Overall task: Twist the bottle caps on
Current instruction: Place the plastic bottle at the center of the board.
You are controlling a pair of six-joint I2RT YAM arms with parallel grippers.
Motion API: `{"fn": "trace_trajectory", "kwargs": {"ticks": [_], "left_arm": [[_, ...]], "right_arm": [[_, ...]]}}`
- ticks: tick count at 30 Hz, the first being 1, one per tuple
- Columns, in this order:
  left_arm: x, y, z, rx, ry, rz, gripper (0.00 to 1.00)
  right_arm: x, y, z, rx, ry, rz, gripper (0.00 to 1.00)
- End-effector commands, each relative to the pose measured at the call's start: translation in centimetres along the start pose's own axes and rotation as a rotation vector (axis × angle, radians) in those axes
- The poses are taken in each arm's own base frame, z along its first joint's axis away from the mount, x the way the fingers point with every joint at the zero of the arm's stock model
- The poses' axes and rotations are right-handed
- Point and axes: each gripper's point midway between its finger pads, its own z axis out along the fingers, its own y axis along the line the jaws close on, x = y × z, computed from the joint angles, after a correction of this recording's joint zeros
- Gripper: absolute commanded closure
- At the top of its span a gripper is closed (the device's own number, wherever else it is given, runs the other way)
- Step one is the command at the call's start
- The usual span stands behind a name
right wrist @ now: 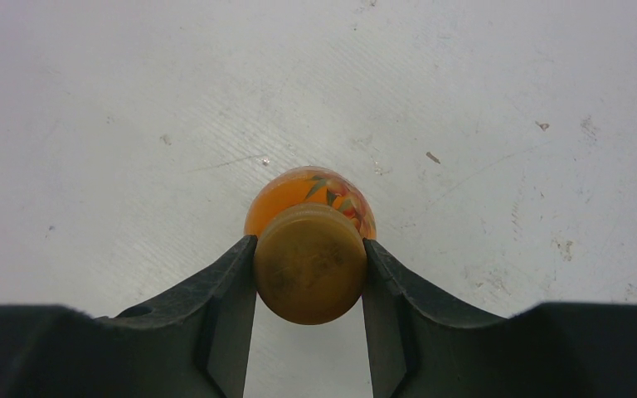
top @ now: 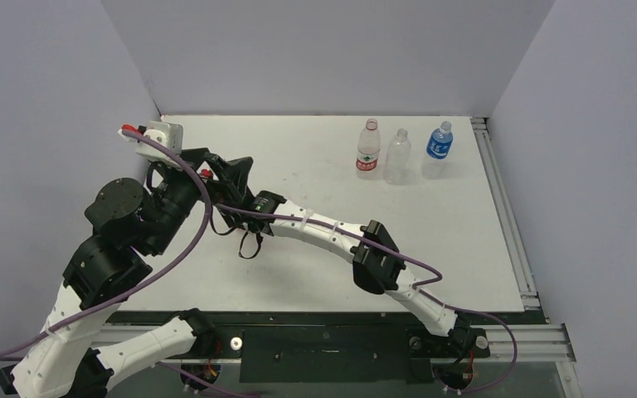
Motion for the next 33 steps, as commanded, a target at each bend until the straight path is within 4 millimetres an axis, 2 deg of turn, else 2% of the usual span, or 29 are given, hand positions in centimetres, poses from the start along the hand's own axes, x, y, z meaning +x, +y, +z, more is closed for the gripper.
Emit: {"fn": "trace_trajectory", "kwargs": {"ticks": [1, 6, 17, 24, 29, 33], "left_arm": [[-0.5, 0.4, -0.1, -0.024, -0.011, -0.008, 0.04], [-0.3, 0.4, 0.0, -0.023, -0.005, -0.004, 0.03], [-0.4, 0.1, 0.0, -0.008, 0.005, -0.003, 0.04], [-0.5, -0.1, 0.4, -0.007, 0.018, 0.012, 0.04], [-0.5, -0.6, 0.8, 0.004, 0.029, 0.013, 0.03], [-0.5, -0.7, 1.0, 0.008, 0.027, 0.008, 0.03]], "right_arm": [[-2.7, 0.9, -0.8, -0.015, -0.084, 0.003, 0.97], [-2.5, 1.1, -0.5, -0.025, -0.082, 0.002, 0.87], [-1.4, 1.9, 0.7, -0.044, -0.066, 0.014, 0.85], [-2.1, 2.0, 0.6, -0.047, -0.081, 0.051, 0.83], [-1.7, 2.4, 0.9, -0.060, -0.074, 0.061, 0.82], [-1.4, 2.5, 0.9, -0.060, -0.066, 0.059, 0.77]]}}
